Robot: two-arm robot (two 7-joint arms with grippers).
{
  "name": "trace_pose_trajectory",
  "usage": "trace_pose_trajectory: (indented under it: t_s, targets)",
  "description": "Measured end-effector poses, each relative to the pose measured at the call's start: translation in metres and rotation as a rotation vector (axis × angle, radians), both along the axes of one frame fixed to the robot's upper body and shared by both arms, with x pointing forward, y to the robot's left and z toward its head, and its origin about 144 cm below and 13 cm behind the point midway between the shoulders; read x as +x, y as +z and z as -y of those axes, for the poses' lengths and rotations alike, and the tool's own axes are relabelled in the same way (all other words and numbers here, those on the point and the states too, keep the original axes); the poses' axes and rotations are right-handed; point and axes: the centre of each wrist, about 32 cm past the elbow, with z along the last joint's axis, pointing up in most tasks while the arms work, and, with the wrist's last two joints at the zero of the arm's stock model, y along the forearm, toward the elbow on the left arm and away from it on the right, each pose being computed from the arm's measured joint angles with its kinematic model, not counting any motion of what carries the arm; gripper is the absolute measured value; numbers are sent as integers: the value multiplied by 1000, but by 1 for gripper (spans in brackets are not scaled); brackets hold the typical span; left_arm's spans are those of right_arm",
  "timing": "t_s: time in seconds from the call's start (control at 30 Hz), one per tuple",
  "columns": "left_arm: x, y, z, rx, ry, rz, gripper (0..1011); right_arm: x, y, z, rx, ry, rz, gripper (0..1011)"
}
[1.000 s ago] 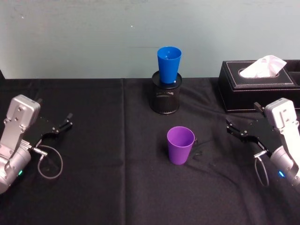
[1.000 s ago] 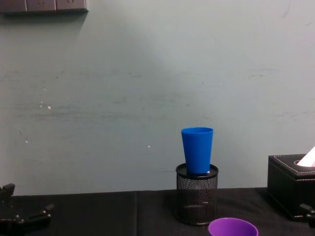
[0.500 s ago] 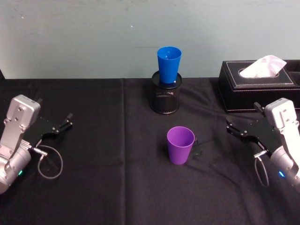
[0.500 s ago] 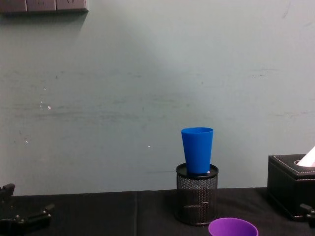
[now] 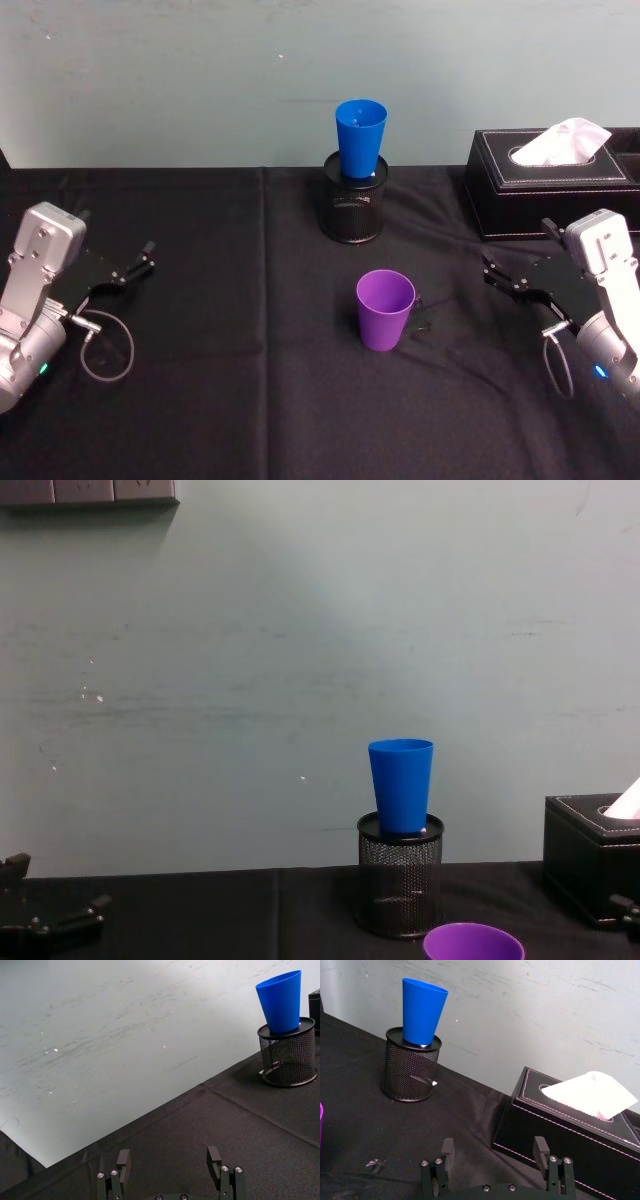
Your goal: Pick up one cup with a gripper and tap it against the other cup.
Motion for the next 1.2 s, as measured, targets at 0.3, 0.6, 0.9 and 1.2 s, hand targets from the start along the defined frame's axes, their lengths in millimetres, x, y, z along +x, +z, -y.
trace_pose_trajectory:
  t_s: [0.3,0.6,0.9,1.2]
  targets:
    - [0,0,0,0,0,0,1000,0,0,0,0,0,0,1000]
    - [0,0,0,0,0,0,1000,0,0,0,0,0,0,1000]
    - [0,0,0,0,0,0,1000,0,1,0,6,2,9,1000]
    - [0,0,0,0,0,0,1000,-3,13,-1,52,24,59,1000]
